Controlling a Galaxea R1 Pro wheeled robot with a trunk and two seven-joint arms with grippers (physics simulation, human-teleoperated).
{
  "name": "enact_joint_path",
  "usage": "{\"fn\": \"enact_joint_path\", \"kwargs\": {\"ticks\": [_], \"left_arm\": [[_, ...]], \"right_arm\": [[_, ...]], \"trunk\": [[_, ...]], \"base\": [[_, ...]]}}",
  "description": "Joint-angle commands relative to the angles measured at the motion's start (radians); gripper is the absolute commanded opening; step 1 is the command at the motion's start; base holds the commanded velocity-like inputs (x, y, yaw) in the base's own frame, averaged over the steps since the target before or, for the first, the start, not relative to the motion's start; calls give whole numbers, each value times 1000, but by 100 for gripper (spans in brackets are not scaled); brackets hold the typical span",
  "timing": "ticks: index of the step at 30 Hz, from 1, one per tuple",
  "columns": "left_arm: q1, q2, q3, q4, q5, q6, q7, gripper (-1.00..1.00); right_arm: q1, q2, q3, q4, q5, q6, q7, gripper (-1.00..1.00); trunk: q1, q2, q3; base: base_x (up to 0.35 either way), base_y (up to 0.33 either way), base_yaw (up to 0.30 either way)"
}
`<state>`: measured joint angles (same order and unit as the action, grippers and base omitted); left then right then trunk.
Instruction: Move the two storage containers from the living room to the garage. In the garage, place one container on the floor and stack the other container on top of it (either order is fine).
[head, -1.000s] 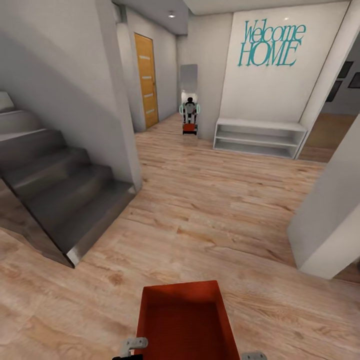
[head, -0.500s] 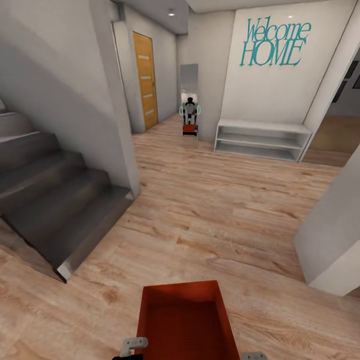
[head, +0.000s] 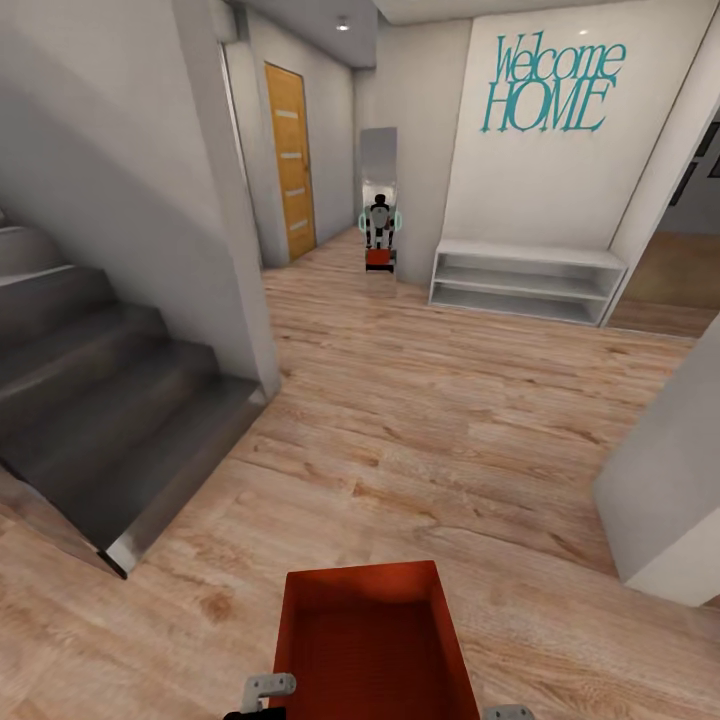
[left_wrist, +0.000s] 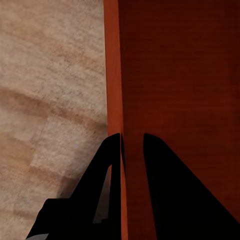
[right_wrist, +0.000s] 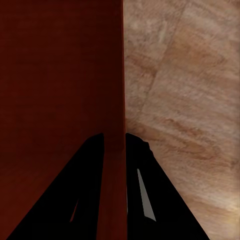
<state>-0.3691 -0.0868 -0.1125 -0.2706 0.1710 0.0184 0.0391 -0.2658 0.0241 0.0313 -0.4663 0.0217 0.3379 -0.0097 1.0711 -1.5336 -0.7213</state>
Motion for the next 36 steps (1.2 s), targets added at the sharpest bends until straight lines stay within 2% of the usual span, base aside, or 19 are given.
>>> {"fn": "enact_joint_path", "kwargs": {"ticks": [1,9,36], "left_arm": [[-1,19,-17,-4,-1,-37,10,-100],[-1,21,-17,-4,-1,-36,10,-100],[-1,21,-17,-4,-1,-37,10,-100]], "right_arm": [[0,-1,13,1,-14,6,0,-100],[0,-1,13,1,-14,6,1,-100],[0,-1,13,1,-14,6,0,-100]], "trunk": [[0,0,-1],[0,0,-1],[0,0,-1]], "base": [[3,0,0],[124,0,0],[337,0,0]]}}
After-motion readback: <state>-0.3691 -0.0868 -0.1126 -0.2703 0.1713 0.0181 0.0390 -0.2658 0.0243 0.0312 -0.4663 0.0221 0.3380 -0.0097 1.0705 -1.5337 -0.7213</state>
